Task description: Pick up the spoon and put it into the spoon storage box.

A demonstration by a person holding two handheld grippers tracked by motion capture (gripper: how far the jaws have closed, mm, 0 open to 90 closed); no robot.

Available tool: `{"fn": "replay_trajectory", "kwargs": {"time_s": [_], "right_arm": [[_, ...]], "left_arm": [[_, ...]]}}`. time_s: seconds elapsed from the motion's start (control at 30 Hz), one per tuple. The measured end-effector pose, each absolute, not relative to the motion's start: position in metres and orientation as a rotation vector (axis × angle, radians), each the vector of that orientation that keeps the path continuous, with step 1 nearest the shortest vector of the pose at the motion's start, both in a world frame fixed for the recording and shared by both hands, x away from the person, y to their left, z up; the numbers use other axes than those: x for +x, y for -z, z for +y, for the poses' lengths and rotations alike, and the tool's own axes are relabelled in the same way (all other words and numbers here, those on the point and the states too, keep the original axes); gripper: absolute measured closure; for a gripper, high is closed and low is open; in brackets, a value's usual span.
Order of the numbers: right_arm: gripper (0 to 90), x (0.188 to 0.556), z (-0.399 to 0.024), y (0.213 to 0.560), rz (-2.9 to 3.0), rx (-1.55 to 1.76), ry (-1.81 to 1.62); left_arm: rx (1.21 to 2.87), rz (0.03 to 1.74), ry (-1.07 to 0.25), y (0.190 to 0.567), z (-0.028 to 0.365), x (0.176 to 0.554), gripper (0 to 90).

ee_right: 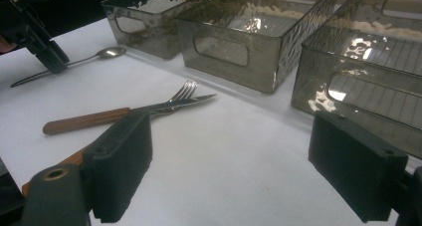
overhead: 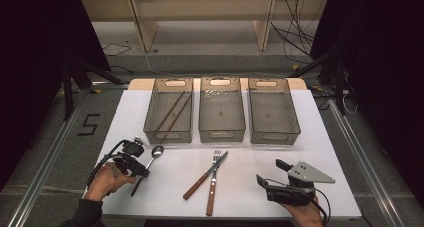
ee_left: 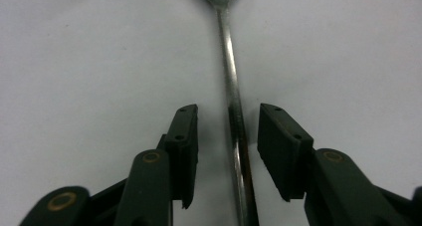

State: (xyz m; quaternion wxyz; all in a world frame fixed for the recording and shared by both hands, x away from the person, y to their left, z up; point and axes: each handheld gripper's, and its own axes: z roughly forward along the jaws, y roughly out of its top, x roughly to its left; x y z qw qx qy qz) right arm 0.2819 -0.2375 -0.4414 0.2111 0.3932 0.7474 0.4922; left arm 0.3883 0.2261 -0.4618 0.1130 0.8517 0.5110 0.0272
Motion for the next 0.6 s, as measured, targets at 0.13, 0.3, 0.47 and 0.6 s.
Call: {"fn": "replay_trajectory", "kwargs": {"time_s": [0.13, 0.3, 0.47, 0.6], "right_arm": [[18.1, 0.2818, -0.2375, 0.4413, 2.078, 1.092, -1.366], [18.3, 0.2819, -0.2372, 0.4415, 2.079, 1.093, -1.362], [18.3, 0.2819, -0.2372, 0.4415, 2.081, 1.091, -1.361], [18.3, 0.2820, -0.2371, 0.4415, 2.080, 1.091, -1.362]], "left_arm": [[2.525, 1.485, -0.104, 0.4618, 0.2231, 0.3879, 65.5], [2.548, 1.476, -0.133, 0.4619, 0.2195, 0.3873, 69.4], [2.543, 1.467, -0.128, 0.4623, 0.2185, 0.3876, 73.7], [2.552, 1.452, -0.122, 0.4622, 0.2185, 0.3882, 77.5]]}}
